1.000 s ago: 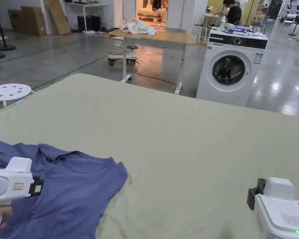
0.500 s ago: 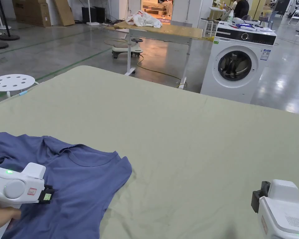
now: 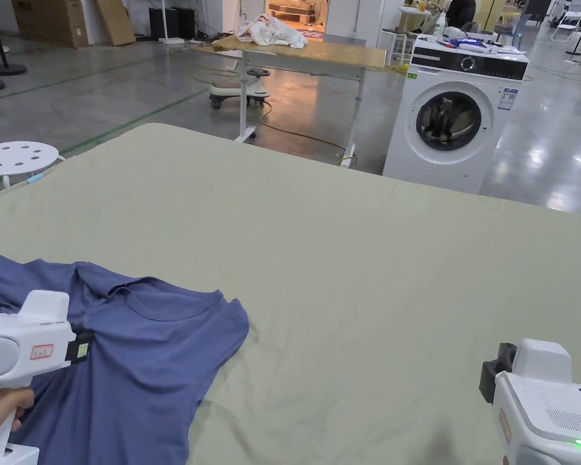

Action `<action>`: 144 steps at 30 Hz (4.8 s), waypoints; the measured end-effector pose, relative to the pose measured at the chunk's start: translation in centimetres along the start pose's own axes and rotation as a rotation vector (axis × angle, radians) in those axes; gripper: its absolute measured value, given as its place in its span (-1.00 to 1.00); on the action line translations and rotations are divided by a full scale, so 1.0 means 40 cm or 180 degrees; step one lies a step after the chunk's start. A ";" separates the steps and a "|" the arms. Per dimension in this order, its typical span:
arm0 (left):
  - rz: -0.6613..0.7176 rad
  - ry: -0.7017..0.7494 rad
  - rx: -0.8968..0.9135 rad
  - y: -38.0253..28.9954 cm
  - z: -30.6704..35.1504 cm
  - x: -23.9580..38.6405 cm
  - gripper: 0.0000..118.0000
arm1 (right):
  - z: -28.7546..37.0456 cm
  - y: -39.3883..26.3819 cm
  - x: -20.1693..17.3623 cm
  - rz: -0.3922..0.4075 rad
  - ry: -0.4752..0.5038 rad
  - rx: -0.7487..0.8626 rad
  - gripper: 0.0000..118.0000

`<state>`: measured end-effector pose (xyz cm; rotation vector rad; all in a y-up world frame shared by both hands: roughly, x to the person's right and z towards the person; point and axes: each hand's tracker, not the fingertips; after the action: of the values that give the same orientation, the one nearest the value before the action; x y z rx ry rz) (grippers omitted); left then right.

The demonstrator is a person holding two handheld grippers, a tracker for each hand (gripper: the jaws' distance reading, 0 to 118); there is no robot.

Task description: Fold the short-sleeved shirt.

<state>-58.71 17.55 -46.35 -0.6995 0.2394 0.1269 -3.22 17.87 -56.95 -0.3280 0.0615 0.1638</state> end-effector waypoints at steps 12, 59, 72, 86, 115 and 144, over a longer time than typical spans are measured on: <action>0.0060 -0.0599 0.0896 0.199 0.113 0.094 -1.00 | 0.024 0.023 0.032 -0.0056 -0.0060 0.0116 -0.99; -0.0703 -0.2141 0.0937 0.178 -0.015 0.697 0.31 | 0.157 0.017 0.317 -0.0416 -0.0615 0.0254 -0.99; -0.0480 -0.1142 0.1185 0.106 0.070 0.445 -1.00 | 0.151 0.072 0.213 -0.0347 -0.0390 0.0475 -0.99; -0.0157 -0.0667 -0.0686 -0.052 -0.042 0.229 -0.97 | 0.121 0.018 0.213 -0.0290 -0.0346 0.0267 -0.99; -0.0380 -0.0712 -0.0799 -0.097 -0.055 0.262 -0.99 | -0.362 -0.023 0.299 -0.0694 0.0211 -0.1640 0.00; -0.0313 -0.0786 0.0158 0.172 0.102 0.231 -1.00 | -0.068 0.166 0.450 -0.0369 -0.0106 -0.0769 -0.94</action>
<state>-50.42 25.77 -50.00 -0.6382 -0.0282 0.1119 13.28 25.88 -63.17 -0.5683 -0.0107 0.0615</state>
